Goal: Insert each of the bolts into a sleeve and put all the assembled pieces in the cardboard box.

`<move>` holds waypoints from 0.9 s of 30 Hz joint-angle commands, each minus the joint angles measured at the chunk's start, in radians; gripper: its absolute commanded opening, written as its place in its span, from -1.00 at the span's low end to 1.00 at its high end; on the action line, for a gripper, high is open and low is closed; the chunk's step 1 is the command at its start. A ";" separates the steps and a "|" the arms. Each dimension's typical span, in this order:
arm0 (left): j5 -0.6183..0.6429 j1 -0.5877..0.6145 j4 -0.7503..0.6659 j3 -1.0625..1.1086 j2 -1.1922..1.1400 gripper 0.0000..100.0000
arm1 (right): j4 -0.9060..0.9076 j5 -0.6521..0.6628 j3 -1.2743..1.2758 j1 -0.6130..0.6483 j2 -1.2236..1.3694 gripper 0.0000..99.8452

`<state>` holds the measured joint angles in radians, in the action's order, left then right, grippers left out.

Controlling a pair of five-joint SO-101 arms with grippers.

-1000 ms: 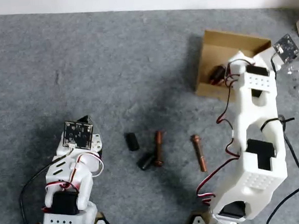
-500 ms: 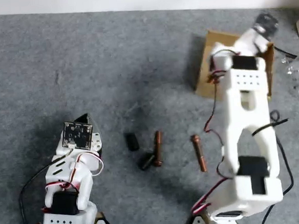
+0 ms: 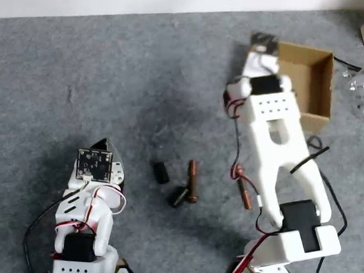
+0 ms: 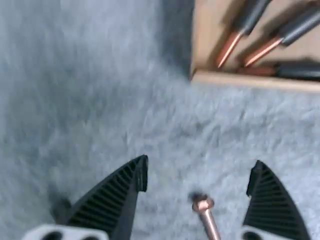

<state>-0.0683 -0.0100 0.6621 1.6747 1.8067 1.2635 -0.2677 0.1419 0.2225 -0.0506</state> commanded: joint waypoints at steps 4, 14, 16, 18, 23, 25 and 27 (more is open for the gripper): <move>-0.002 0.010 -0.031 0.012 0.007 -0.98 | -0.124 0.104 0.185 0.094 -0.044 -0.51; -0.002 0.012 -0.032 0.012 0.007 -0.98 | -0.156 0.126 0.306 0.239 -0.044 -0.51; -0.002 0.012 -0.032 0.012 0.007 -0.98 | -0.154 0.074 0.308 0.291 -0.044 -0.51; -0.002 0.012 -0.032 0.012 0.007 -0.98 | -0.154 0.011 0.308 0.344 -0.044 -0.51; -0.002 0.012 -0.032 0.012 0.008 -0.98 | -0.148 -0.021 0.308 0.426 -0.044 -0.51; -0.002 0.012 -0.032 0.010 0.008 -0.98 | -0.147 -0.025 0.308 0.475 -0.044 -0.51; -0.002 0.013 -0.032 0.010 0.008 -0.98 | -0.114 -0.078 0.308 0.527 -0.039 -0.51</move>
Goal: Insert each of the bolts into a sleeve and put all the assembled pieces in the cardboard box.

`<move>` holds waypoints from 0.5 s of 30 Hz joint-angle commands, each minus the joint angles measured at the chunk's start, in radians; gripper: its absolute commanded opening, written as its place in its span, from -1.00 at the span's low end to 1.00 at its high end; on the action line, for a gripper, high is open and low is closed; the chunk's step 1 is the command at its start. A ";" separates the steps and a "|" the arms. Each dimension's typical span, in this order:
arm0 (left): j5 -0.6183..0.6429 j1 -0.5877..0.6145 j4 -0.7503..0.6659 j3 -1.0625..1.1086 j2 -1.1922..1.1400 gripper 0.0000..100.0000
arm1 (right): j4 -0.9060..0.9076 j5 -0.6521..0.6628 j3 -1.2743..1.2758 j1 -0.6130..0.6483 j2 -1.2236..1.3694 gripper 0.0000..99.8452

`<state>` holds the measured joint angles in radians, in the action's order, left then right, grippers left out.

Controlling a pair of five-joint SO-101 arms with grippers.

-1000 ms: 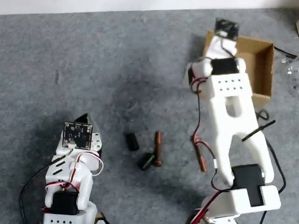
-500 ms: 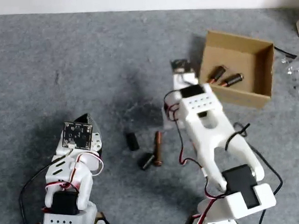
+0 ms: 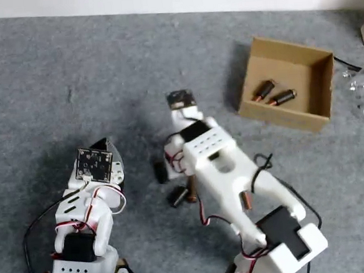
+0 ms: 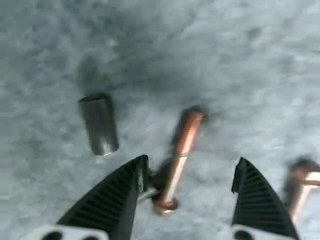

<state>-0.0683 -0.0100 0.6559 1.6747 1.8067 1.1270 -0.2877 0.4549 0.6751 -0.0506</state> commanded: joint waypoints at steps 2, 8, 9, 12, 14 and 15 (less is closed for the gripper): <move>-0.002 0.015 -0.026 0.007 0.008 -0.98 | 0.033 -0.149 -0.004 0.116 -0.036 -0.51; 0.003 0.053 -0.026 0.002 0.008 -0.98 | 0.028 -0.281 0.053 0.136 -0.033 -0.51; 0.003 0.053 -0.026 0.002 0.008 -0.98 | 0.028 -0.281 0.061 0.137 -0.033 -0.51; 0.003 0.050 -0.026 0.002 0.010 -0.98 | 0.027 -0.282 0.076 0.133 -0.033 -0.51; 0.003 0.050 -0.026 0.002 0.010 -0.98 | -0.004 -0.282 0.101 0.133 -0.033 -0.51; 0.003 0.050 -0.026 0.002 0.010 -0.98 | -0.030 -0.282 0.124 0.136 -0.033 -0.51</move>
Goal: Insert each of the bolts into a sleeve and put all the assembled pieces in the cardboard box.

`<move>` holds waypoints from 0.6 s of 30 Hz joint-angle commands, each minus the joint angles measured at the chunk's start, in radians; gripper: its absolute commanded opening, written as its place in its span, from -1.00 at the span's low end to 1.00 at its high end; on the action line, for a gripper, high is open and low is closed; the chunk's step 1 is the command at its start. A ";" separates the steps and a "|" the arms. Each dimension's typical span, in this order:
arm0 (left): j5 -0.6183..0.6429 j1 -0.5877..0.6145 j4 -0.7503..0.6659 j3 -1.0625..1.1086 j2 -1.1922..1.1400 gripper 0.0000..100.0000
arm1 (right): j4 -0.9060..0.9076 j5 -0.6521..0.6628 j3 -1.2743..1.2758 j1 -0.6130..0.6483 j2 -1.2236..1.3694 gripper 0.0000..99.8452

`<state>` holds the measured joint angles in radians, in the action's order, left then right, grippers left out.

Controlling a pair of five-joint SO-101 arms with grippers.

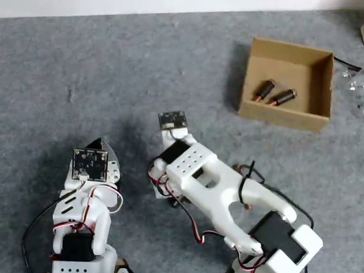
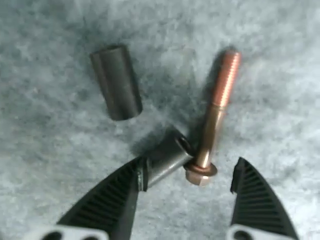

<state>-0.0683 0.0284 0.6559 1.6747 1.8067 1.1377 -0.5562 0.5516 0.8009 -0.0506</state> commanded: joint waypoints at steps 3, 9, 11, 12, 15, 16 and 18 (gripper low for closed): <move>0.003 0.012 -0.026 0.002 0.010 -0.98 | -0.170 -0.014 0.108 0.012 -0.033 -0.51; 0.005 0.012 -0.026 0.002 0.010 -0.98 | -0.384 -0.012 0.249 0.013 -0.033 -0.51; 0.005 0.012 -0.026 0.002 0.010 -0.98 | -0.401 -0.014 0.269 0.013 -0.033 -0.51; 0.005 0.012 -0.026 0.002 0.010 -0.98 | -0.404 -0.012 0.275 0.013 -0.033 -0.51; 0.005 0.012 -0.026 0.002 0.010 -0.98 | -0.404 -0.012 0.277 0.012 -0.033 -0.51; 0.005 0.012 -0.026 0.002 0.010 -0.98 | -0.403 -0.011 0.278 0.012 -0.033 -0.51; 0.005 0.012 -0.026 0.002 0.010 -0.98 | -0.400 -0.011 0.278 0.008 -0.033 -0.51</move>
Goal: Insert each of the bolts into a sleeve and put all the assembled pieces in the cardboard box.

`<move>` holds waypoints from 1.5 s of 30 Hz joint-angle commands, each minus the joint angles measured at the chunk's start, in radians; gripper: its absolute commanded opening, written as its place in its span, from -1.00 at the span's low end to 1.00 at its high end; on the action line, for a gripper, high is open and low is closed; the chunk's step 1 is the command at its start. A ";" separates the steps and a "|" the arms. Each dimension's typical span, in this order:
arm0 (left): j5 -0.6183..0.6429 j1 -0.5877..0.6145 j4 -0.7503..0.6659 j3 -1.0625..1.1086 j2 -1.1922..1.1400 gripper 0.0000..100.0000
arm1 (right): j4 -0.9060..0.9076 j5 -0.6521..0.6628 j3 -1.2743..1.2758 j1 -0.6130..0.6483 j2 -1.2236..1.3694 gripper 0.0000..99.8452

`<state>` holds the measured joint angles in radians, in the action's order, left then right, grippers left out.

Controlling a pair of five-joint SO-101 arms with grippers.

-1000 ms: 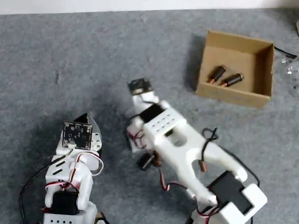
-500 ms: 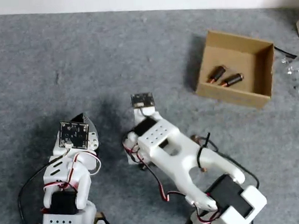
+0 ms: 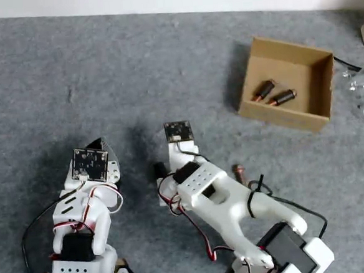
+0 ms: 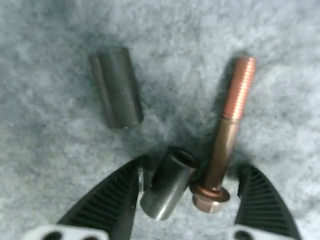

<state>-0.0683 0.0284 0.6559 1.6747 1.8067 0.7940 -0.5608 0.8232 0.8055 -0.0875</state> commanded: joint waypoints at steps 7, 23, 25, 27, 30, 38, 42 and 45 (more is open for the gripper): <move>0.005 0.012 -0.026 0.002 0.010 -0.98 | -0.016 -0.005 0.008 0.004 0.002 -0.70; 0.005 0.010 -0.026 0.002 0.010 -0.98 | -0.012 0.114 0.099 -0.219 -0.386 -0.99; 0.005 0.010 -0.026 0.002 0.010 -0.98 | -0.012 0.115 0.162 -0.259 -0.535 -0.99; 0.005 0.010 -0.026 0.002 0.010 -0.98 | -0.013 0.117 0.232 -0.300 -0.684 -0.99; 0.005 0.010 -0.026 0.002 0.010 -0.98 | -0.062 0.126 0.367 -0.348 -0.892 -0.99; 0.005 0.010 -0.026 0.005 0.010 -0.98 | -0.177 0.468 0.751 -0.398 -1.386 -0.99; 0.005 0.010 -0.026 0.007 0.010 -0.98 | -0.176 0.474 0.860 -0.400 -1.596 -0.99; 0.005 0.010 -0.026 0.008 0.010 -0.98 | -0.101 0.476 0.895 -0.403 -1.712 -0.99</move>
<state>-0.0683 0.0299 0.6559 1.6747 1.8067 0.6559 -0.1051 1.6732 0.4219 -1.6893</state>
